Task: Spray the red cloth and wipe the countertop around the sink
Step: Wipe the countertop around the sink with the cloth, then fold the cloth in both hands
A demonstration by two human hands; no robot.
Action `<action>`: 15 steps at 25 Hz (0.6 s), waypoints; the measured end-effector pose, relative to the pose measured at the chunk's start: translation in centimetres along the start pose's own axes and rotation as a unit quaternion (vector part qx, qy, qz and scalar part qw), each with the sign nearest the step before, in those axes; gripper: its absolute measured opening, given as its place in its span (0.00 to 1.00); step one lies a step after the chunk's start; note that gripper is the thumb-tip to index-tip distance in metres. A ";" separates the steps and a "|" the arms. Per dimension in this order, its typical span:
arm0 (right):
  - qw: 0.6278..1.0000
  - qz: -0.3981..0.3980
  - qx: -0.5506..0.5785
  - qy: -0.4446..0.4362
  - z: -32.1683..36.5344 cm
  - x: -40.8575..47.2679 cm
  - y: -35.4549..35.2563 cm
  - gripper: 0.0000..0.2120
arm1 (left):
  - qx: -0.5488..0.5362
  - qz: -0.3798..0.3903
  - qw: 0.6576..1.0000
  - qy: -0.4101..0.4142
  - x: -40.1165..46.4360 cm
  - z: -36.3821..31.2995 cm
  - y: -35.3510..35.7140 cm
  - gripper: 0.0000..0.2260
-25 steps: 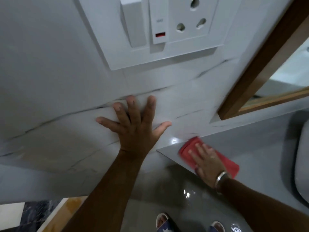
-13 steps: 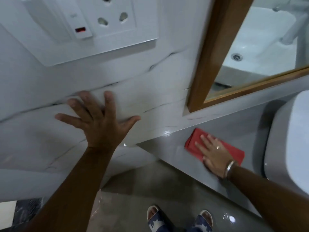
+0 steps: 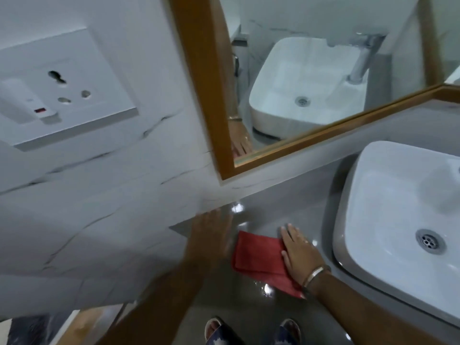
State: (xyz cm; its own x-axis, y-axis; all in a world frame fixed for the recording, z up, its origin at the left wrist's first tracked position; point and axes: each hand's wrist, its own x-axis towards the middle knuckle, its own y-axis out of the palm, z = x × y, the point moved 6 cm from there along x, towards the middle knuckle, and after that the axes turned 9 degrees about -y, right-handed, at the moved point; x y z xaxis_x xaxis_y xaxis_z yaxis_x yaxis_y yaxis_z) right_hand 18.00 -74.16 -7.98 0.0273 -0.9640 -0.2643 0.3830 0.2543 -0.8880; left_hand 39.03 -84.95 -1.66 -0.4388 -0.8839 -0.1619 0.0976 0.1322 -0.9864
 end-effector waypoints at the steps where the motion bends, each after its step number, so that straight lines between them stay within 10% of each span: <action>1: 0.999 -0.018 0.027 0.023 -0.4 -0.1 -0.2 0.29 | -0.007 0.052 0.998 0.018 0.7 -2.2 1.8 0.33; 7: 0.993 0.007 -0.083 0.081 -0.2 -0.2 0.0 0.21 | 0.027 0.088 0.990 0.110 3.7 -7.7 7.6 0.37; 15: 0.982 0.004 -0.019 0.190 2.7 -7.0 -1.7 0.09 | -0.106 0.135 0.947 0.273 2.5 -7.6 3.5 0.11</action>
State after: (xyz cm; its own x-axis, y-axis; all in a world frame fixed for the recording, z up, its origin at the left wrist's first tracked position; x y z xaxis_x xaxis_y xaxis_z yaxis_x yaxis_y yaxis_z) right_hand 19.68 -68.03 -3.57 -0.3197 -0.8655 -0.3857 0.3497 0.2705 -0.8969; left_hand 31.54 -83.26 -5.72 -0.8256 -0.4491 -0.3417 0.1152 0.4586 -0.8811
